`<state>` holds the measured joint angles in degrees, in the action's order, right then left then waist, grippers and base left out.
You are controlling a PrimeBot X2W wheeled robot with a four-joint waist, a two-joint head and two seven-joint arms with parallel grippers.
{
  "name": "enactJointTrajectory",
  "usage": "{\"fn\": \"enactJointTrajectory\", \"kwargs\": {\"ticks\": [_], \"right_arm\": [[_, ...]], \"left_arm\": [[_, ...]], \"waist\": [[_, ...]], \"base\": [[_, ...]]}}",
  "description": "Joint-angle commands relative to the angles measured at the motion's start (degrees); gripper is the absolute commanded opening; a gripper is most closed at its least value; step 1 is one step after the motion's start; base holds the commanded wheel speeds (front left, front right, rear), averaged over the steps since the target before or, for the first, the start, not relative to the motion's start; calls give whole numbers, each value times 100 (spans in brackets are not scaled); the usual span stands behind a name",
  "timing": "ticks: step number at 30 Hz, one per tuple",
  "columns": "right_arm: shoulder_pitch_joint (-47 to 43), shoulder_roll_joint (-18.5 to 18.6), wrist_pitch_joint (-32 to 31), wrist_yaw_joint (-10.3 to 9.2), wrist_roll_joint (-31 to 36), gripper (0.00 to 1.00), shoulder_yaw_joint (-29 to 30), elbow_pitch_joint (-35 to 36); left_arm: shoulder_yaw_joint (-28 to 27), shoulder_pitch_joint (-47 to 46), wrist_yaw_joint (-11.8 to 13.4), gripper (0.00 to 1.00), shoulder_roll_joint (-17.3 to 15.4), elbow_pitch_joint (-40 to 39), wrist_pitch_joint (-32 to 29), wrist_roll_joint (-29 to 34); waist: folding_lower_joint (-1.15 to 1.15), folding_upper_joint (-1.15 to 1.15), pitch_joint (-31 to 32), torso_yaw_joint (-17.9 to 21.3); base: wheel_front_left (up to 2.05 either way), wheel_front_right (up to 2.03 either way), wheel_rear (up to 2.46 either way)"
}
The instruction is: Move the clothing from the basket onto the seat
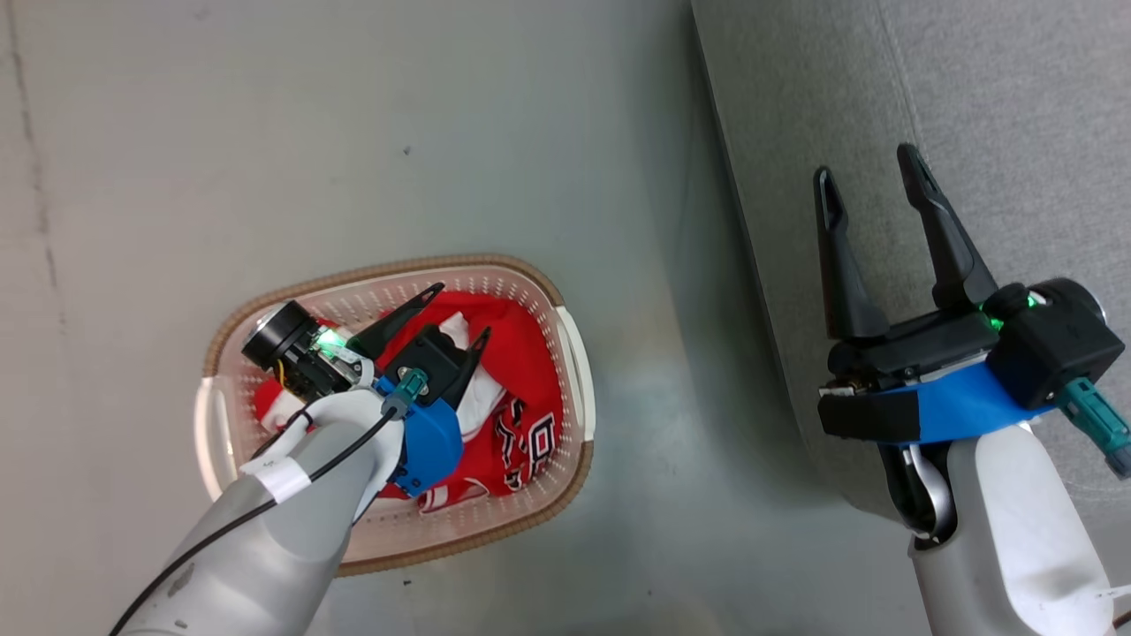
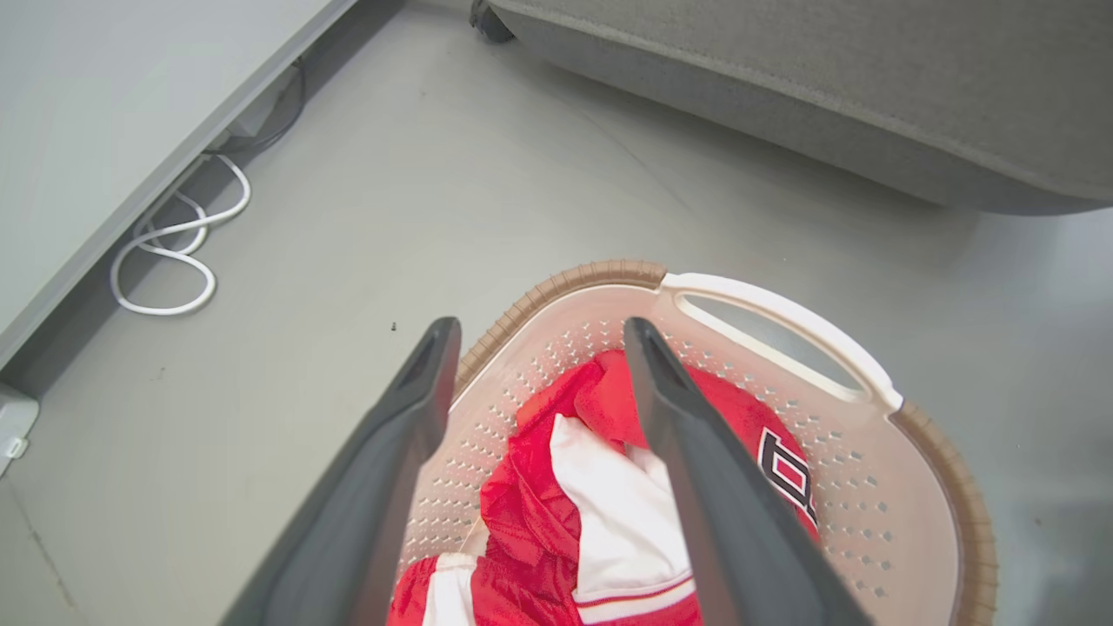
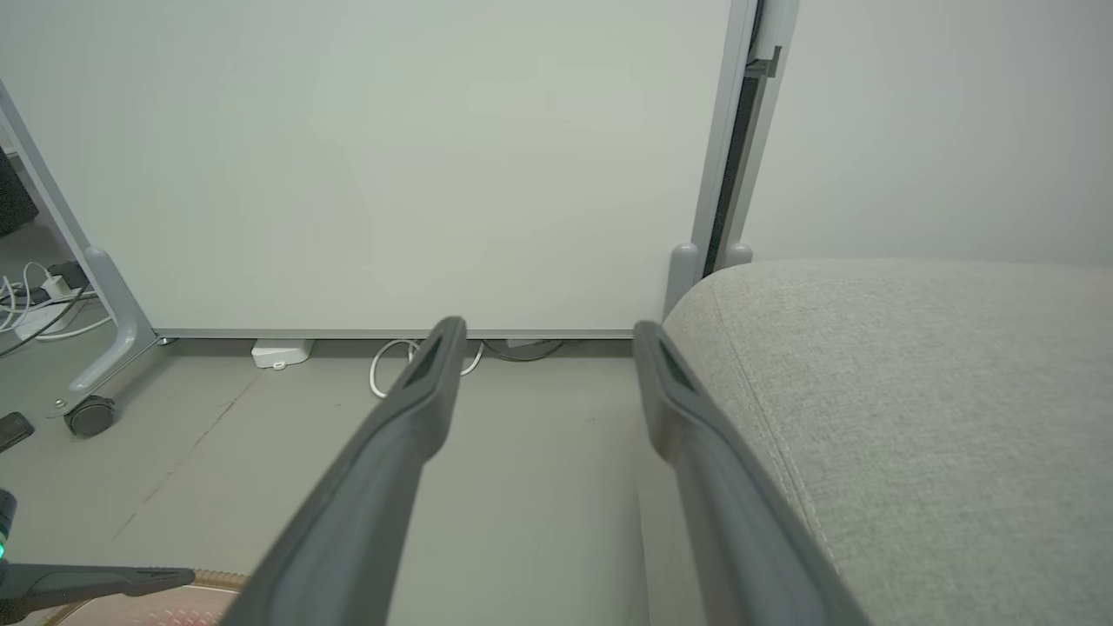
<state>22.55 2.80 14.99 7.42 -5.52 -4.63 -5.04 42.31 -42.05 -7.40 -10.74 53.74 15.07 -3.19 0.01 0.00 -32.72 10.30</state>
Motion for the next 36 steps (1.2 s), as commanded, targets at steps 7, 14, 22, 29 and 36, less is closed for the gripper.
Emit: {"fn": "enactJointTrajectory", "kwargs": {"ticks": [7,14,22,29,36], "right_arm": [[385,16,30,12,-70,100,-111,180],[590,16,30,12,-114,100,-135,265],[774,16,29,12,-147,100,-178,375],[930,15,30,12,-208,100,-220,546],[1025,16,30,12,-269,100,-232,698]], "left_arm": [[1005,-602,-6,100,-15,970,-33,-313],[1912,-812,-5,100,-52,1505,-350,-726],[2785,-965,-5,100,-200,1652,-835,-1149],[3030,-1165,-5,100,-336,1651,-1123,-1344],[3100,-1341,-5,100,-360,1648,-1282,-1237]], "waist": [[-1,0,-735,247],[-1,0,-1116,347],[-1,0,-1512,429],[-1,0,-1877,525],[-1,0,-2204,590]], "base": [[0,0,0],[0,0,0],[0,0,0],[0,0,0],[0,0,0]]}}
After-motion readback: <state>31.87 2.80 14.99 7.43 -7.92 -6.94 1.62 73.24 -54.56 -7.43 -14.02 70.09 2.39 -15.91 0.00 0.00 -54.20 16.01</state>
